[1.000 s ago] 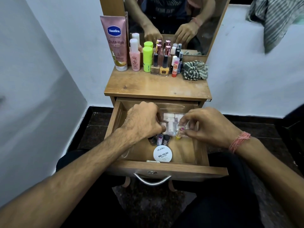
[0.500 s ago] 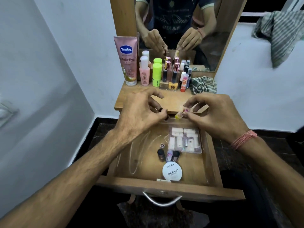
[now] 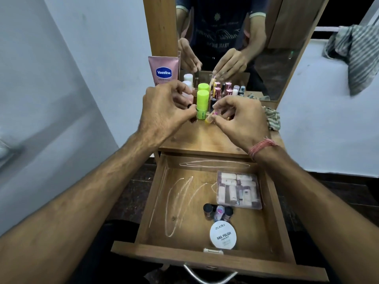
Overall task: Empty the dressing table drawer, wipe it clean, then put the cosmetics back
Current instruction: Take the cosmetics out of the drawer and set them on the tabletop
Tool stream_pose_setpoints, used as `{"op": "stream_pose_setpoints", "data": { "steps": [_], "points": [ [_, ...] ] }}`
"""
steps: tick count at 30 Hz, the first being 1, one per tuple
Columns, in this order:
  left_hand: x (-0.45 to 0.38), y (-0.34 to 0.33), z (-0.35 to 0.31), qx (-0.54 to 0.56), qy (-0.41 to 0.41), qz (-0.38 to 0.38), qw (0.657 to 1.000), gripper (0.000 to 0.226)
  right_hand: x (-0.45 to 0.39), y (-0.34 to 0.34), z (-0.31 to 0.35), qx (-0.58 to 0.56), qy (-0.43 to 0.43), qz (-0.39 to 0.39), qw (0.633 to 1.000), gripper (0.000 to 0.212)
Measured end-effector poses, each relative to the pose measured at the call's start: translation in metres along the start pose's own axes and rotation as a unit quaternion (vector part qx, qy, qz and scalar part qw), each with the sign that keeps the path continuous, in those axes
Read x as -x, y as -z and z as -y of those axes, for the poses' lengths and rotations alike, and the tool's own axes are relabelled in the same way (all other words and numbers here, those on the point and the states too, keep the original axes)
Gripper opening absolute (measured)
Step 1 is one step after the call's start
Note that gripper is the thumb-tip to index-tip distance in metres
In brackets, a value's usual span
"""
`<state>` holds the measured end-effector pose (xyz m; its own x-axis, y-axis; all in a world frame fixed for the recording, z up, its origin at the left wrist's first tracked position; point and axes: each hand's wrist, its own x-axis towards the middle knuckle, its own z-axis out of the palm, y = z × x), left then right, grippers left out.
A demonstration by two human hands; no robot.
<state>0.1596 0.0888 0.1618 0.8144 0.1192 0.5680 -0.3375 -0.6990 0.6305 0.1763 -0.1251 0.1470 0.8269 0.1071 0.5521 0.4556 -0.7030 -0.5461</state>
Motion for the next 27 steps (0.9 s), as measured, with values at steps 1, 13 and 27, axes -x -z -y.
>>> {"op": "stream_pose_setpoints", "data": {
  "steps": [1,13,27],
  "points": [
    [-0.004,-0.003,0.002,-0.002,-0.004,0.002,1.000,0.032,-0.004,-0.004,0.001,0.008,-0.001,0.002,1.000,0.020],
    [-0.025,-0.030,0.018,-0.027,-0.014,0.024,0.999,0.034,-0.019,-0.015,0.000,0.110,0.030,0.010,0.993,0.014],
    [-0.032,-0.042,0.020,-0.012,-0.002,0.079,0.997,0.028,-0.017,-0.018,-0.009,0.136,0.056,0.060,0.987,0.039]
  ]
}}
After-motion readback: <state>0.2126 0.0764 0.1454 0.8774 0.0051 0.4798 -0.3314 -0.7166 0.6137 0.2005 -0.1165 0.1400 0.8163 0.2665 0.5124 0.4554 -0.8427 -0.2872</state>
